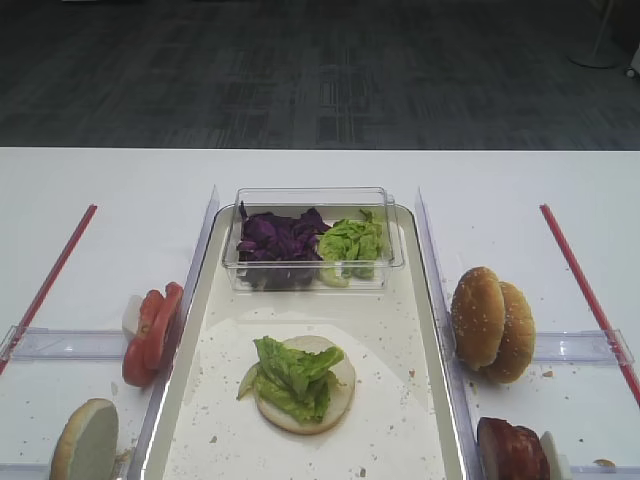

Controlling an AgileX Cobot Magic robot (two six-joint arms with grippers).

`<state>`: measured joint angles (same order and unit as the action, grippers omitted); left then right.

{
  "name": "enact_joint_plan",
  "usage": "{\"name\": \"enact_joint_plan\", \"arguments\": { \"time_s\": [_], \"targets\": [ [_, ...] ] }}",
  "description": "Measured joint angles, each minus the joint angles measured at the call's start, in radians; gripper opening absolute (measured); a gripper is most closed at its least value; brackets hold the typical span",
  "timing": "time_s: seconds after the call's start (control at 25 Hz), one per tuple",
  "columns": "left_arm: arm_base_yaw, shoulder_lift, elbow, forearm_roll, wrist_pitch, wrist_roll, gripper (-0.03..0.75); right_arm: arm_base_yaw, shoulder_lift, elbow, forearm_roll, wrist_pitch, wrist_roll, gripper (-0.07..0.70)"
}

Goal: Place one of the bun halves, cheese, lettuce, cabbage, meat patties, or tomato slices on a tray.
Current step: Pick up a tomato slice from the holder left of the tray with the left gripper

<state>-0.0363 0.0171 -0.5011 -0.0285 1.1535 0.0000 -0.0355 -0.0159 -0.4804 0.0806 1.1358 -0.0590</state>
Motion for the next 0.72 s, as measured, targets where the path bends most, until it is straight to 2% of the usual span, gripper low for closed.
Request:
{"name": "enact_joint_plan", "arguments": {
  "time_s": [0.12, 0.48, 0.72],
  "targets": [
    [0.0, 0.109, -0.01, -0.011, -0.042, 0.0, 0.491, 0.0, 0.0, 0.0, 0.0, 0.0, 0.0, 0.678],
    [0.0, 0.578, -0.097, -0.027, -0.181, 0.0, 0.491, 0.0, 0.0, 0.0, 0.0, 0.0, 0.0, 0.678],
    [0.0, 0.902, -0.216, -0.027, -0.209, 0.011, 0.491, 0.0, 0.0, 0.0, 0.0, 0.0, 0.0, 0.678]
  ]
}}
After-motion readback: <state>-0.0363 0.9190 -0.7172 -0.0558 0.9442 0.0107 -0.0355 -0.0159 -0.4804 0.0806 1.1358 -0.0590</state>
